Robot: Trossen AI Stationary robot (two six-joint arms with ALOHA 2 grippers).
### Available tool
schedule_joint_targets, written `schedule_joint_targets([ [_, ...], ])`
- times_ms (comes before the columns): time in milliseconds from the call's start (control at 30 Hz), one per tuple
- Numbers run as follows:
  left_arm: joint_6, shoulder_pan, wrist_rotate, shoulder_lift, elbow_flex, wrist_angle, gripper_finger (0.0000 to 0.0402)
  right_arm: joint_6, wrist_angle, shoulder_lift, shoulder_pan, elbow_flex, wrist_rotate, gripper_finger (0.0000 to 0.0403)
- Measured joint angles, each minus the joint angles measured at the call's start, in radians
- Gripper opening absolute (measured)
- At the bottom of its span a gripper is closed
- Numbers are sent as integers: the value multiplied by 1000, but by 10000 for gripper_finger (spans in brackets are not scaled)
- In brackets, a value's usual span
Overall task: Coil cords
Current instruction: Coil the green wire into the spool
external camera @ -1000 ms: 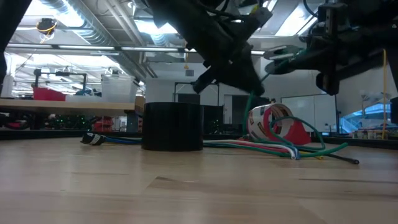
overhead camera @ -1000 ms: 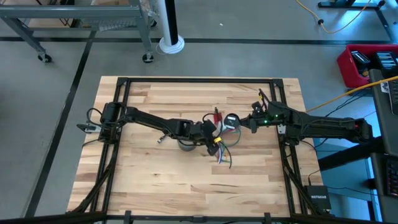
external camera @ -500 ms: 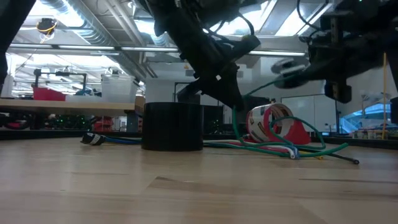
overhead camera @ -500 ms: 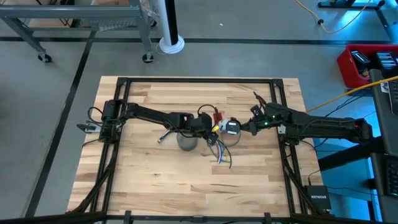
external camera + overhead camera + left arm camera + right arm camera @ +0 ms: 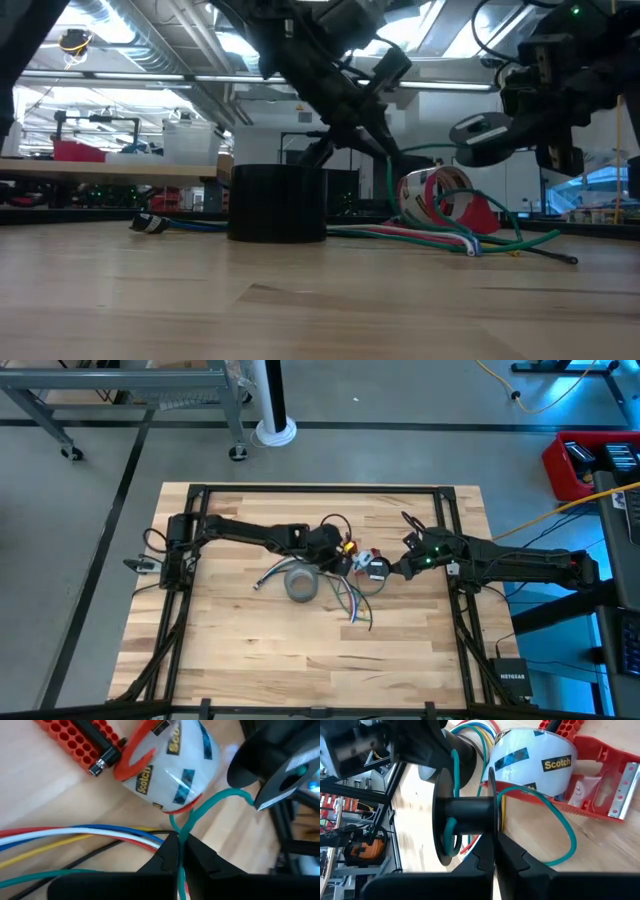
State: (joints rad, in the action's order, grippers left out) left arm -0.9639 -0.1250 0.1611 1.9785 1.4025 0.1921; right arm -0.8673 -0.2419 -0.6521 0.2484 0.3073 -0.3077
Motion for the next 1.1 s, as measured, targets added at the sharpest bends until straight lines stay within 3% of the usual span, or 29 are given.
schedule_joint_targets([
  [200, -75, -63, 158, 0, 0, -28, 2, 0, -17, 0, 0, 0, -21, 3],
  [400, -201, -115, 264, 0, 0, -211, 2, 0, -70, 0, 0, 0, -34, 3],
  [533, -269, -130, 271, 0, 0, -303, 2, 0, -80, 0, 0, 1, -32, 3],
  [800, -295, -101, 255, 0, 0, -315, 2, 1, -84, 0, 0, 0, 46, 3],
  [1100, -349, -55, 216, 0, 0, -417, 2, -40, 16, -17, 0, 0, 28, 3],
])
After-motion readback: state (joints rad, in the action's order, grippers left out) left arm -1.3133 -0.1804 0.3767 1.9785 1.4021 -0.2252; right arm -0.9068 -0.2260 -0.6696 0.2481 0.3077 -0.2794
